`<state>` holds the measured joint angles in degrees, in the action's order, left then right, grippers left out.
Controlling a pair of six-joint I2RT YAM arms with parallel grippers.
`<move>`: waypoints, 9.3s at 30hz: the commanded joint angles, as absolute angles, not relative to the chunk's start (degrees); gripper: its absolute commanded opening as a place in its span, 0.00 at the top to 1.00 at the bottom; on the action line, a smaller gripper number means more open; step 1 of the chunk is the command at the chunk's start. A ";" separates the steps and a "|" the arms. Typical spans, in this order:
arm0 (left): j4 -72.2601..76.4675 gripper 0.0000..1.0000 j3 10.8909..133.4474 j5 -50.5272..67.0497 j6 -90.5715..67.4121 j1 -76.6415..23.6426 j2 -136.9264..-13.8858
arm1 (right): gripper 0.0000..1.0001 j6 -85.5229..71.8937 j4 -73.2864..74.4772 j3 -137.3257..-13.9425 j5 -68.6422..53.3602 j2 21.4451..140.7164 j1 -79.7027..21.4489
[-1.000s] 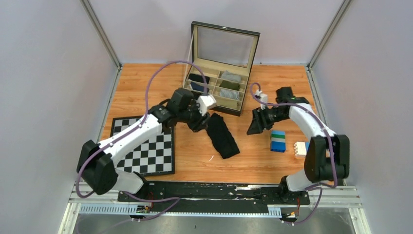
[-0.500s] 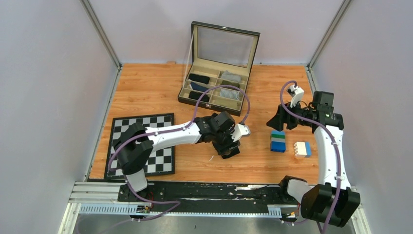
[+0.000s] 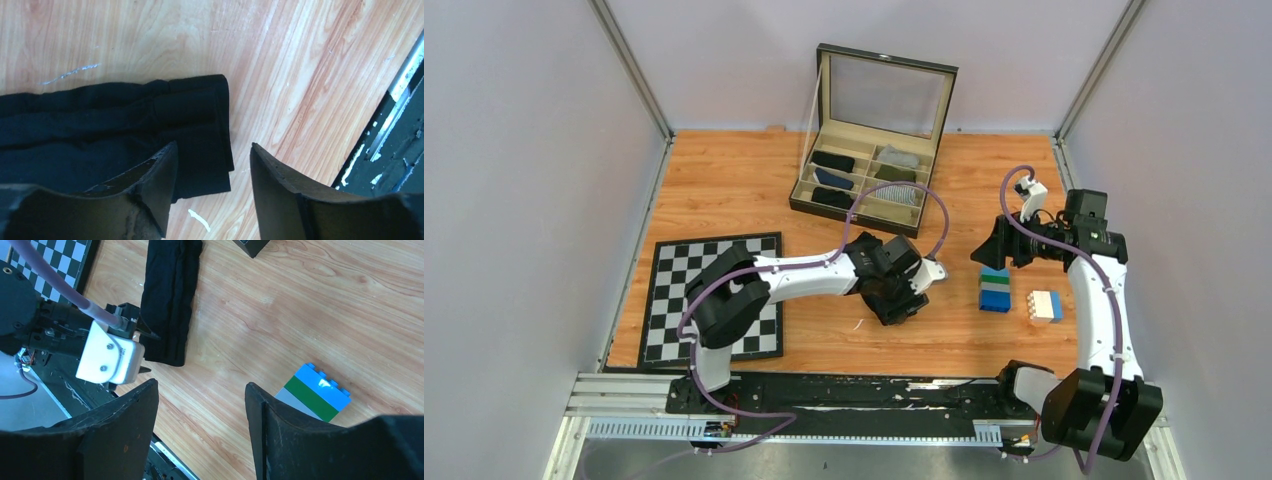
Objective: Roll the underwear
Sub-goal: Roll the underwear to the center of the board.
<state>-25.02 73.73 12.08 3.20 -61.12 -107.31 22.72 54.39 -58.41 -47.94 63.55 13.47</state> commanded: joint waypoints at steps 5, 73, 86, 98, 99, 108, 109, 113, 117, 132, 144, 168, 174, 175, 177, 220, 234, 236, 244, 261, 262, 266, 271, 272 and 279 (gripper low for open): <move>-29.38 0.29 80.24 4.81 5.12 -65.18 -111.94 | 0.37 22.67 53.04 -60.00 -50.03 64.62 14.23; -68.82 0.96 96.42 67.57 36.85 -38.15 -136.47 | 0.11 35.61 24.12 -45.27 -25.10 82.28 -52.94; -68.99 0.95 96.43 67.42 37.03 -37.71 -136.26 | 0.51 31.65 20.31 -45.82 -16.17 83.57 -54.14; -61.48 0.64 92.25 60.58 30.09 -34.41 -126.16 | 0.97 32.79 28.72 -51.90 -32.57 87.96 -46.84; -58.65 0.63 91.01 59.00 27.55 -33.27 -123.75 | 0.97 33.42 31.04 -53.11 -34.94 89.31 -45.36; -36.72 0.54 72.41 40.76 20.64 -25.31 -96.74 | 0.98 35.76 45.17 -67.74 -46.92 106.02 -37.39; -35.14 0.54 68.99 39.88 21.11 -25.31 -93.71 | 0.99 35.55 46.49 -69.37 -48.00 108.08 -36.57; -29.87 0.53 60.86 33.86 26.29 -26.88 -82.41 | 0.98 32.83 49.18 -73.03 -51.30 115.02 -33.18; -29.32 0.51 56.33 25.80 41.06 -36.17 -73.83 | 0.98 32.93 52.34 -76.36 -50.58 120.30 -32.78; -25.25 0.50 57.73 13.96 57.08 -56.70 -90.52 | 0.97 38.40 57.18 -79.26 -56.14 128.92 -29.80; -30.97 0.51 58.12 18.53 56.38 -58.64 -88.02 | 0.97 38.90 58.27 -79.98 -57.32 130.02 -29.24; -18.56 0.62 46.96 4.61 53.88 -64.15 -93.63 | 0.96 39.65 59.06 -79.91 -58.18 130.19 -28.92; -20.65 0.90 47.65 4.65 50.84 -64.35 -95.11 | 0.68 44.31 66.61 -82.46 -56.40 126.87 -27.15; -21.37 0.94 47.85 4.78 50.68 -64.38 -94.91 | 0.63 45.97 69.23 -83.33 -55.11 125.14 -26.06; -22.42 0.99 48.11 5.89 50.01 -64.22 -94.02 | 0.56 49.01 74.19 -85.33 -52.11 120.51 -22.90; -70.99 1.00 95.52 59.51 44.48 -37.38 -133.45 | 0.52 57.00 22.84 -43.98 -24.34 74.85 -50.14; -72.42 1.00 95.65 59.50 46.61 -37.37 -133.11 | 0.61 55.19 15.80 -42.99 -20.61 83.23 -51.50; -72.26 1.00 95.31 59.20 46.67 -37.27 -132.53 | 0.70 55.27 17.37 -44.39 -21.42 84.37 -51.50; -68.50 0.69 91.54 48.06 44.64 -35.24 -120.17 | 1.00 53.32 33.00 -55.07 -32.82 90.59 -48.89; -36.16 0.38 68.01 16.15 22.42 -26.19 -72.19 | 1.00 44.34 46.76 -65.51 -49.05 105.42 -41.29; -36.32 0.38 67.31 16.44 24.01 -26.19 -70.89 | 1.00 44.19 47.48 -66.25 -49.37 106.80 -40.90; -32.00 0.40 60.04 15.53 28.84 -28.09 -63.92 | 1.00 42.93 49.61 -68.99 -51.40 111.97 -38.73; -34.37 0.39 56.80 13.51 37.99 -38.59 -63.59 | 1.00 41.37 52.81 -74.63 -50.06 120.01 -36.87; -35.18 0.39 56.82 13.09 39.86 -41.27 -64.47 | 1.00 41.24 53.81 -75.95 -49.97 121.71 -36.72; -34.95 0.37 55.76 13.95 48.62 -56.35 -72.60 | 1.00 40.96 60.49 -83.48 -54.12 130.49 -34.12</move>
<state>-36.16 56.82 13.56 41.41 -50.74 -68.71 38.83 62.00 -81.12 -57.25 125.43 -35.05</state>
